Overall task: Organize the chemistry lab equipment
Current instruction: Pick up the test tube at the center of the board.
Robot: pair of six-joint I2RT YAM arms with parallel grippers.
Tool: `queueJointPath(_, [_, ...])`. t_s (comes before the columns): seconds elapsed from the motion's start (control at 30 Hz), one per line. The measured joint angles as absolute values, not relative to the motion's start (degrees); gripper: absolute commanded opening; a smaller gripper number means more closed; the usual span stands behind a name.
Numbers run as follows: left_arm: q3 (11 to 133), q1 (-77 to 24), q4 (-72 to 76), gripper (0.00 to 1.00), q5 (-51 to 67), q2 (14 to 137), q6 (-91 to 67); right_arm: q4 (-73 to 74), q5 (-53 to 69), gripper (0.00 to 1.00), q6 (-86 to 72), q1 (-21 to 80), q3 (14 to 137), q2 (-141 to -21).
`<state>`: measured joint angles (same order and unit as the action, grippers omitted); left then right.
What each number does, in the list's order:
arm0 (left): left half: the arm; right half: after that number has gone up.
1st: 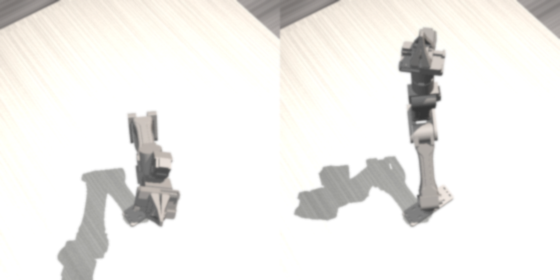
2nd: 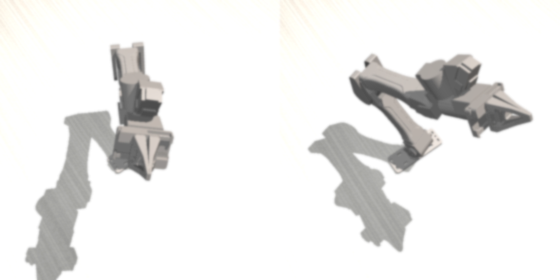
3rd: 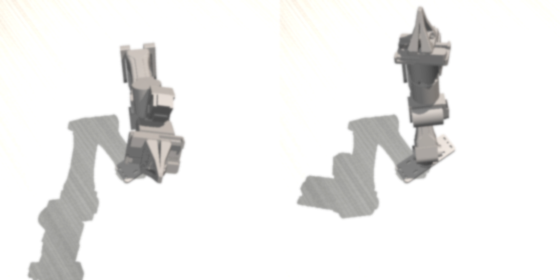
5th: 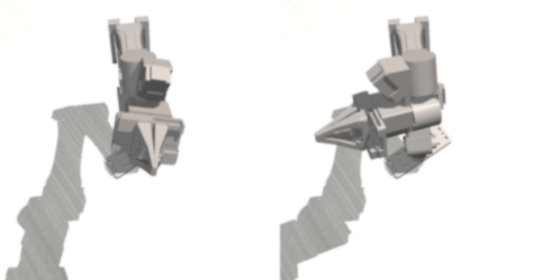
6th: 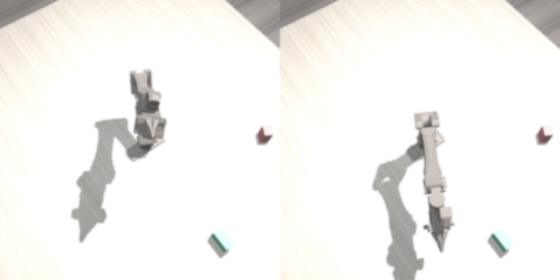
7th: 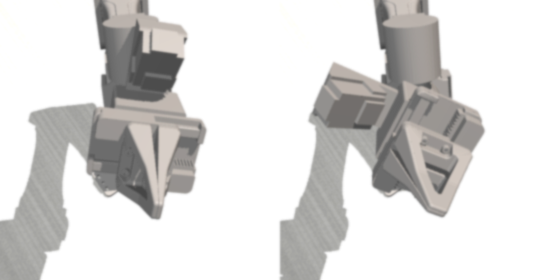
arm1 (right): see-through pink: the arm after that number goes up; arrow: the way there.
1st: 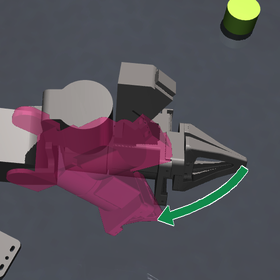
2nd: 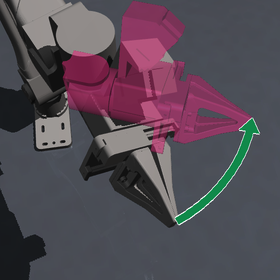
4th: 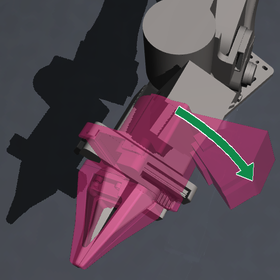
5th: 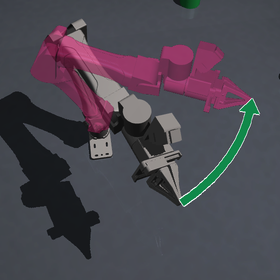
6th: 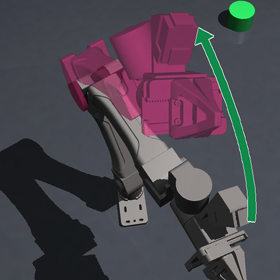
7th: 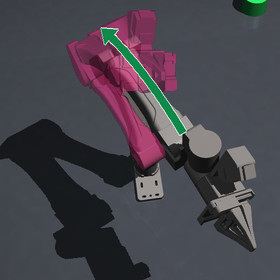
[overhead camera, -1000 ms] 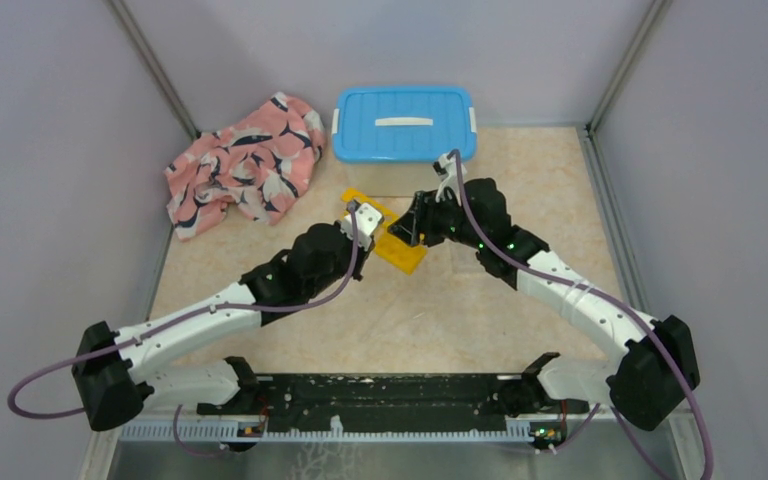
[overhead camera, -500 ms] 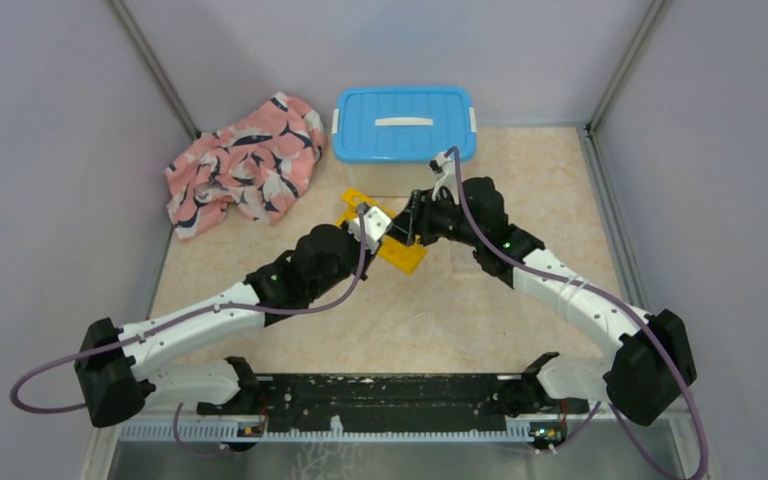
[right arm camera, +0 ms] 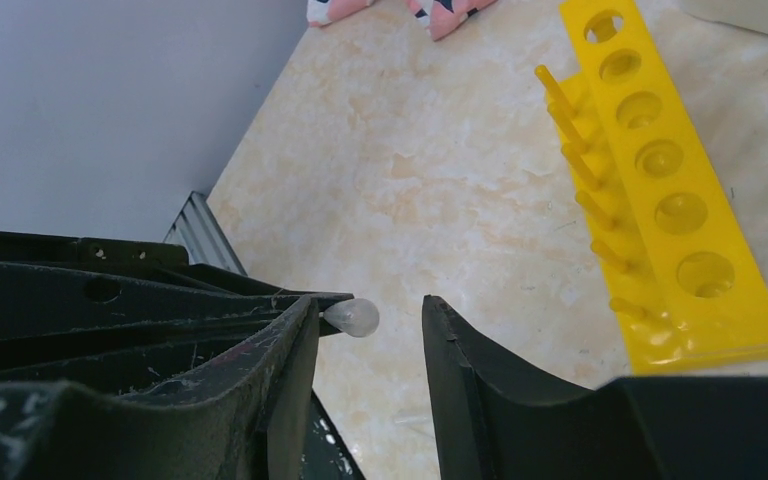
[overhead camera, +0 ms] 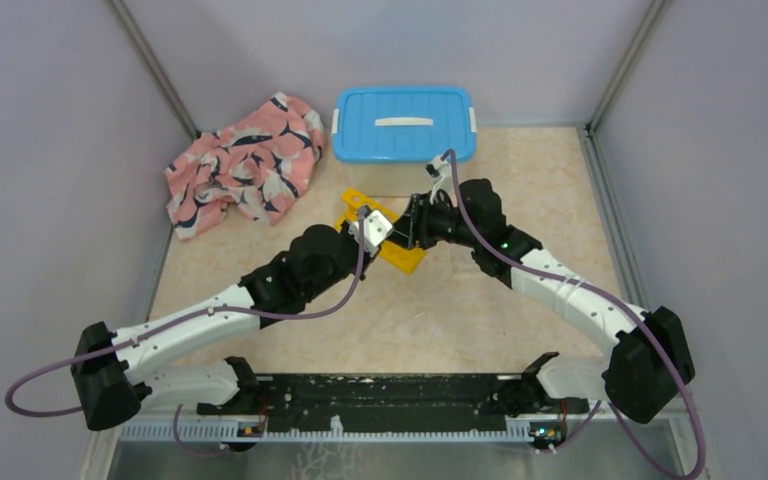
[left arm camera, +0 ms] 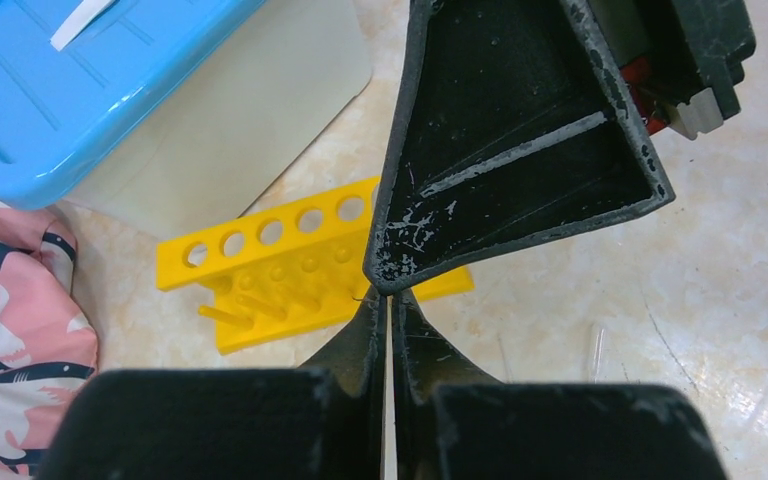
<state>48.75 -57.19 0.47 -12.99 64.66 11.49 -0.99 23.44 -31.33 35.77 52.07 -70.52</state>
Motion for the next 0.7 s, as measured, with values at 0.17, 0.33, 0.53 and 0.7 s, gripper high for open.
queueJointPath(0.17, [48.75, -57.19, 0.34, 0.01, -12.73, 64.73, 12.36, -1.04, 23.94, 0.39, -31.35, 35.75, 52.05, -70.59])
queueJointPath(0.33, [48.75, -57.19, 0.21, 0.00, -12.49, 64.99, 12.80, -1.17, 24.91, 0.29, -31.75, 35.75, 52.03, -70.59])
queueJointPath(0.53, [48.75, -57.23, 0.14, 0.00, -12.36, 65.36, 12.99, -1.34, 25.32, 0.13, -32.18, 35.75, 51.90, -70.76])
queueJointPath(0.7, [48.75, -57.23, -0.01, 0.29, -12.53, 65.58, 12.93, -1.98, 25.58, 0.05, -32.67, 35.75, 51.44, -70.81])
